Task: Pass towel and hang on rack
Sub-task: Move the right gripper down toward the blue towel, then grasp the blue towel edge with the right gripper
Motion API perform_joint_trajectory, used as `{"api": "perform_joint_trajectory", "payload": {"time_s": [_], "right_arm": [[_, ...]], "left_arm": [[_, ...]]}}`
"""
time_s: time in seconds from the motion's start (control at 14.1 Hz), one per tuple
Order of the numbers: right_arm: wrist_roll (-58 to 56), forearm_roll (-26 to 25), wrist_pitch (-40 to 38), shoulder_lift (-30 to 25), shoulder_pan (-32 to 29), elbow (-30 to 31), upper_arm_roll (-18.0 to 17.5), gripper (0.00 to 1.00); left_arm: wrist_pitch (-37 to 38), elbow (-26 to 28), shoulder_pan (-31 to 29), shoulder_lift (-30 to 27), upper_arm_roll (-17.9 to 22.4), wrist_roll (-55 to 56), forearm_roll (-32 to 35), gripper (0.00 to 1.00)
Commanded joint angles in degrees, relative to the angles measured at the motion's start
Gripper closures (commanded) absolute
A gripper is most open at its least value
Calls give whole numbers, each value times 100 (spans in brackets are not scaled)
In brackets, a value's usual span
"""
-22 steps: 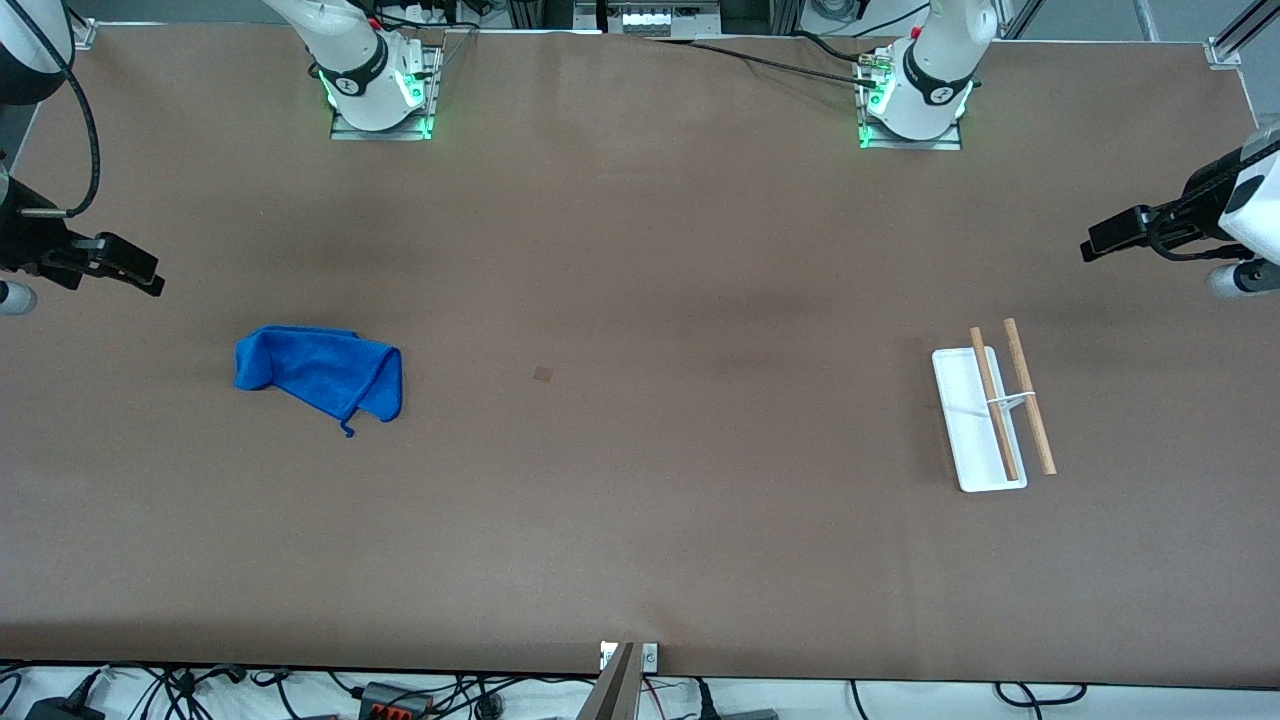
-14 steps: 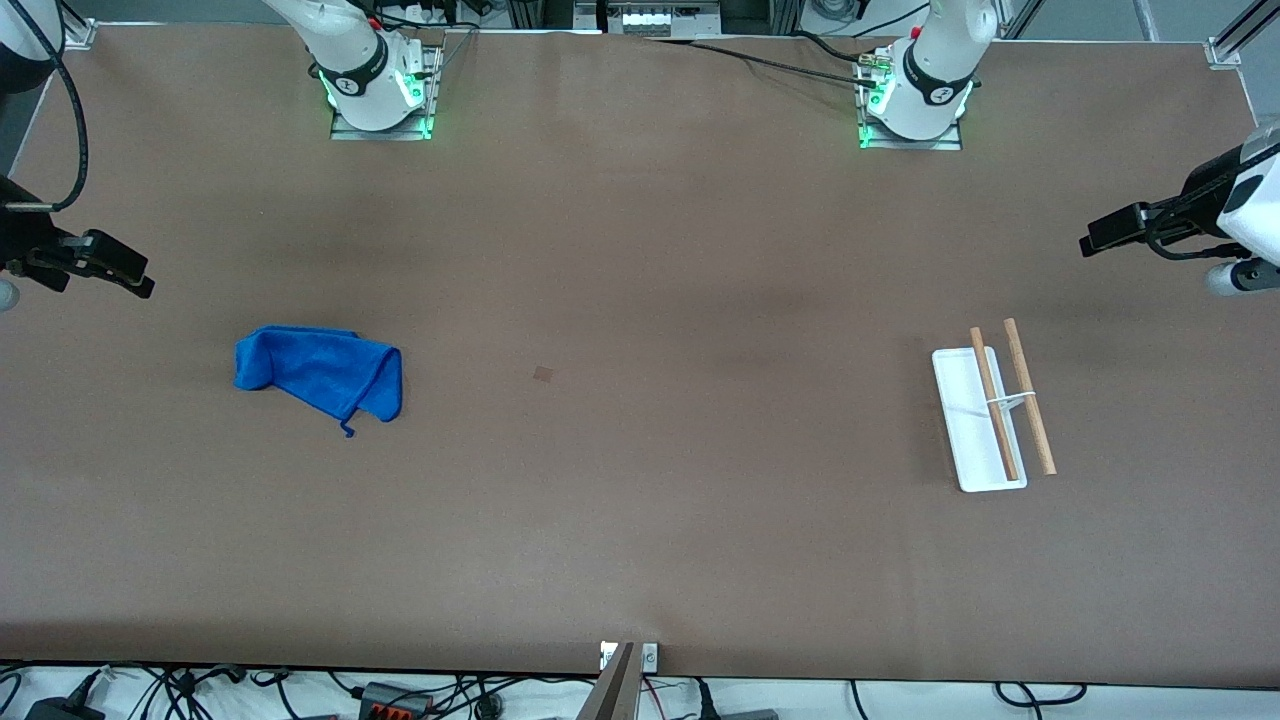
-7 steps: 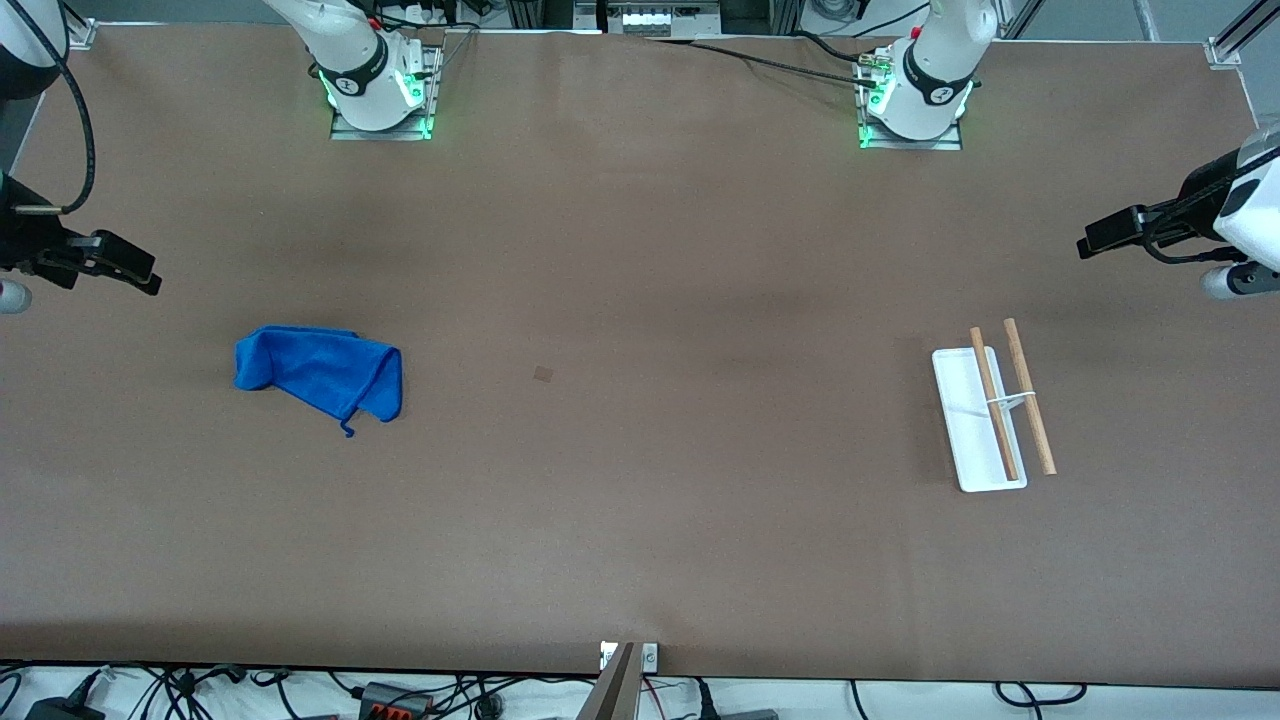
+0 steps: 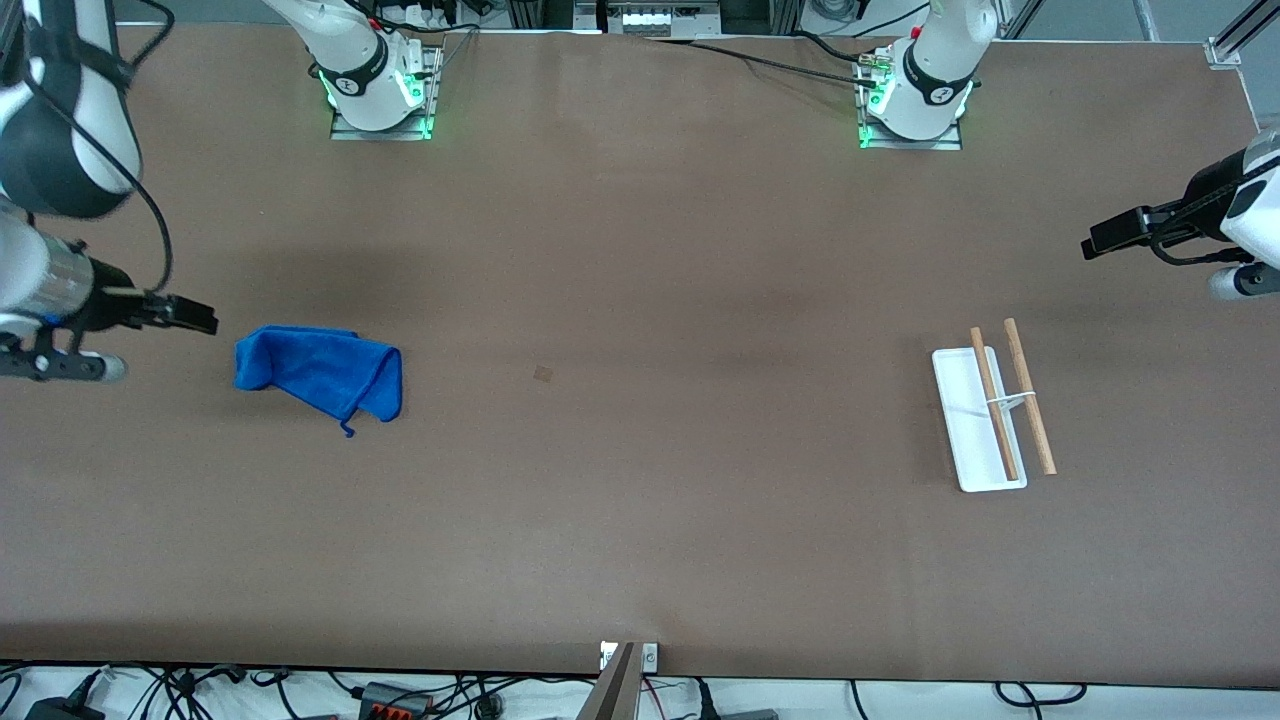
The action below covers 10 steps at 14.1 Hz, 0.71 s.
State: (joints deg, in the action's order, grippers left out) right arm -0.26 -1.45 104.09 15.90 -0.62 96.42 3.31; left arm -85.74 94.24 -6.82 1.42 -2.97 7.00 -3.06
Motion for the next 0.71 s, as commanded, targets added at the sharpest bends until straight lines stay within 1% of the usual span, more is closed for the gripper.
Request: {"api": "perform_joint_trajectory", "payload": {"time_s": [0.0, 0.14, 0.43, 0.64], "right_arm": [[17, 57, 128, 597, -70, -326, -67, 0], [95, 48, 496, 922, 236, -317, -76, 0], [96, 66, 1217, 1652, 378, -309, -102, 0], [8, 57, 1499, 2118, 430, -308, -111, 0]], "left_arm": [[136, -196, -30, 113, 7, -6, -99, 0], [136, -205, -30, 122, 7, 3, -107, 0], [127, -275, -39, 157, 7, 3, -107, 0], [92, -266, -57, 244, 16, 11, -116, 0]]}}
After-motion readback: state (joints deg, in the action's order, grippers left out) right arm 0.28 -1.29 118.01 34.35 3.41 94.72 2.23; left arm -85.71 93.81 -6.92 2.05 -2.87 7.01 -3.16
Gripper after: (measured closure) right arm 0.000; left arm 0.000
